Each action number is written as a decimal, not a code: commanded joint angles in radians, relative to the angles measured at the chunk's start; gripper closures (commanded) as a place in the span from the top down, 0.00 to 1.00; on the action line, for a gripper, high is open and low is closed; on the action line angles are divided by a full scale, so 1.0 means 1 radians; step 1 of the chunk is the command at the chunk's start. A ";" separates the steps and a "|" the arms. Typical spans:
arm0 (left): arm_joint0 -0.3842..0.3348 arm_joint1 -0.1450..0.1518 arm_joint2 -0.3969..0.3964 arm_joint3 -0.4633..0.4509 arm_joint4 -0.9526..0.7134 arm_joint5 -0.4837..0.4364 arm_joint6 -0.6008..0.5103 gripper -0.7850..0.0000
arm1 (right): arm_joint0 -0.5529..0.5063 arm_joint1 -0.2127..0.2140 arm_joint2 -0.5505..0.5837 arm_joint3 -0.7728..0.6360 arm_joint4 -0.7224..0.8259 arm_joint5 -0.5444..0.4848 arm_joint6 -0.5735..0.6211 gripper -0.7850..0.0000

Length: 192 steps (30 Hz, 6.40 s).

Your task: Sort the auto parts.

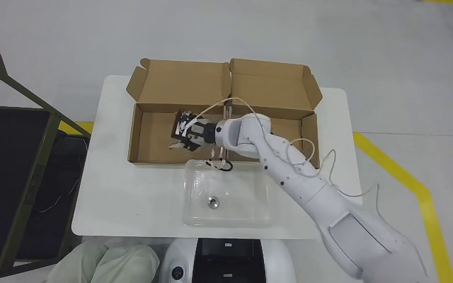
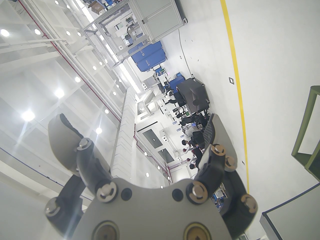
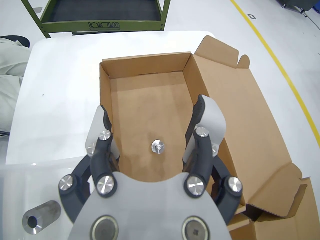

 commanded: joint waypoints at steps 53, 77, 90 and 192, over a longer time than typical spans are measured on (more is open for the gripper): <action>0.000 0.000 0.000 0.000 0.000 0.000 0.000 1.00 | -0.675 0.271 0.366 -0.609 -0.494 -0.293 -0.063 0.93; 0.000 0.000 0.000 0.000 0.000 0.000 0.000 1.00 | -0.576 0.264 0.224 -0.445 -0.447 -0.251 -0.029 0.89; 0.000 0.000 0.000 0.000 0.000 0.000 0.000 1.00 | -0.518 0.252 0.145 -0.370 -0.415 -0.234 -0.035 0.83; 0.000 0.000 0.000 0.000 0.000 0.000 0.000 1.00 | -0.690 0.405 0.713 -0.839 0.087 -0.229 -0.359 0.00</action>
